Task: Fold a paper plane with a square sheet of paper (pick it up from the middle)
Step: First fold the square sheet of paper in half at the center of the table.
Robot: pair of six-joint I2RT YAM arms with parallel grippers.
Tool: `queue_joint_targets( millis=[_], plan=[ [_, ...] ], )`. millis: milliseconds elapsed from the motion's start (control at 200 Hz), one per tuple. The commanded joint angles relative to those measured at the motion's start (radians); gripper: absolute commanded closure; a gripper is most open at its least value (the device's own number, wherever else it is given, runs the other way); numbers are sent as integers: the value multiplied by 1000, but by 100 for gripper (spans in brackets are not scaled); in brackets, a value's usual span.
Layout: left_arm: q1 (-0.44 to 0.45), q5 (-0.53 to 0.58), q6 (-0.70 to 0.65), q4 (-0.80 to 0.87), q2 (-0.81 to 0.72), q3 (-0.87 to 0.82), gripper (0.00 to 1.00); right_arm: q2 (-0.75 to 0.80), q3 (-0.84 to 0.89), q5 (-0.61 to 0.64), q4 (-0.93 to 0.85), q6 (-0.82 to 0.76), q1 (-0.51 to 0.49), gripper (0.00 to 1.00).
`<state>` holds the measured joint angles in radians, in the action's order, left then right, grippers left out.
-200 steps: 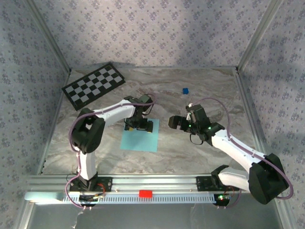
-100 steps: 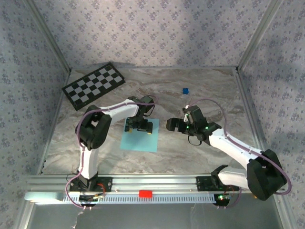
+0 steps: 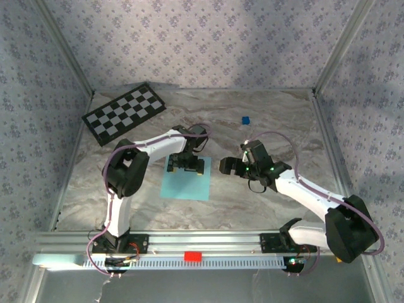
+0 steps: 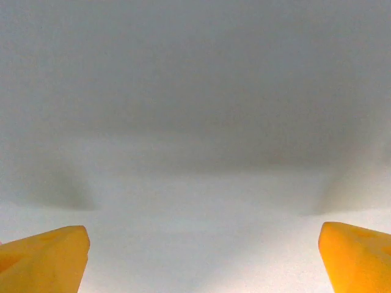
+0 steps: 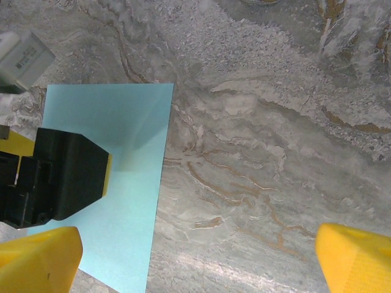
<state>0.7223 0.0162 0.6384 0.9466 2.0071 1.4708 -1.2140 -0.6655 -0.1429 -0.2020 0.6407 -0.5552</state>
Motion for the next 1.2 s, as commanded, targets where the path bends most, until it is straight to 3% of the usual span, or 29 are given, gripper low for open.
queue_joint_targets(
  millis=[0, 525, 980, 1194],
  plan=[
    [7, 7, 20, 22, -41, 19, 3, 7, -3, 12, -18, 17, -7, 0],
    [9, -20, 28, -51, 40, -84, 4, 32, 11, 25, -39, 28, -10, 0],
    [9, -36, 18, -77, 49, -112, 10, 39, -15, 43, -55, 31, -11, 0],
    [9, -45, 15, -91, -5, -102, 20, 56, -23, 65, -50, 37, -12, 0]
  ],
)
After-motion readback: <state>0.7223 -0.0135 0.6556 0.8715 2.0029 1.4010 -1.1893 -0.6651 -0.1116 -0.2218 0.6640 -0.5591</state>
